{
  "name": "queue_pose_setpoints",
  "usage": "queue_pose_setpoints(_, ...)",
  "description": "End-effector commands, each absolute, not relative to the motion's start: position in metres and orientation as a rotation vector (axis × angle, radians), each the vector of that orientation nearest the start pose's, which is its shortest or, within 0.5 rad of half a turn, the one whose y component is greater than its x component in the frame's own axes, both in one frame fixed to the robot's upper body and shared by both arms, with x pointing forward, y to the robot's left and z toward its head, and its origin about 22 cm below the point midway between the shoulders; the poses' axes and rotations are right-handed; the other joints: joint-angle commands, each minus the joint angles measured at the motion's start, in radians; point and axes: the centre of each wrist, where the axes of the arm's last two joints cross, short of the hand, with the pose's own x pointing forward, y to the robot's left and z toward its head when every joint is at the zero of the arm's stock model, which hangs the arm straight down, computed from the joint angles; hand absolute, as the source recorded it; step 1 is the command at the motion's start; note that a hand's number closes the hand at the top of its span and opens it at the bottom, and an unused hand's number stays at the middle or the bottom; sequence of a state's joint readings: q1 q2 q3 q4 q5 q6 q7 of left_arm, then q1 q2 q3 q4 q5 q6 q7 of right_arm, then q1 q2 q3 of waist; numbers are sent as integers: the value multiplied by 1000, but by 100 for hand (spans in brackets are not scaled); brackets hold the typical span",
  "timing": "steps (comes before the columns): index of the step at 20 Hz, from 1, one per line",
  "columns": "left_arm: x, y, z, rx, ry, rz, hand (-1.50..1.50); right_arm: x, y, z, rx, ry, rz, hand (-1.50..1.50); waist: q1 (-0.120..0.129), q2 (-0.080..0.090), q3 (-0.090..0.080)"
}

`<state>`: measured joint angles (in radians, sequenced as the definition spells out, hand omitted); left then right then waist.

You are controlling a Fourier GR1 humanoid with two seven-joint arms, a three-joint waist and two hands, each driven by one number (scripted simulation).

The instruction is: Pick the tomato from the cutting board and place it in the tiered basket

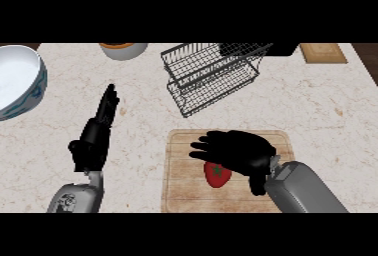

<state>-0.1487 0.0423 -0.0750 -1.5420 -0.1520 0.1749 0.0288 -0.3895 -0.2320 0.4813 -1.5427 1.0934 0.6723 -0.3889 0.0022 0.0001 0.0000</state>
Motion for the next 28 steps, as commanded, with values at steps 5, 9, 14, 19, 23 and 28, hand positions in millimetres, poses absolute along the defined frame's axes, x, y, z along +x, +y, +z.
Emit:
queue_pose_setpoints(5,284,216,27,203,-1662,-123,0,286,-126,56,-49,-1403,2073,-150,-1,0,0)
queue_pose_setpoints(9,280,198,29,204,-1652,-100,0,284,-123,66,-25,-1433,2037,-150,-2,0,0)
queue_pose_setpoints(14,283,192,42,212,-1683,-101,0,289,-131,46,-61,-1504,1977,150,-2,0,0)
queue_pose_setpoints(19,279,205,32,189,-1663,-103,0,276,-113,33,-146,-1707,2021,150,-1,0,0)
queue_pose_setpoints(23,273,198,38,192,-1666,-109,0,270,-83,26,-411,-1504,2001,150,0,-3,0)
queue_pose_setpoints(28,275,203,36,199,-1658,-120,0,272,-74,25,-817,-1062,1945,150,-5,-8,-2)
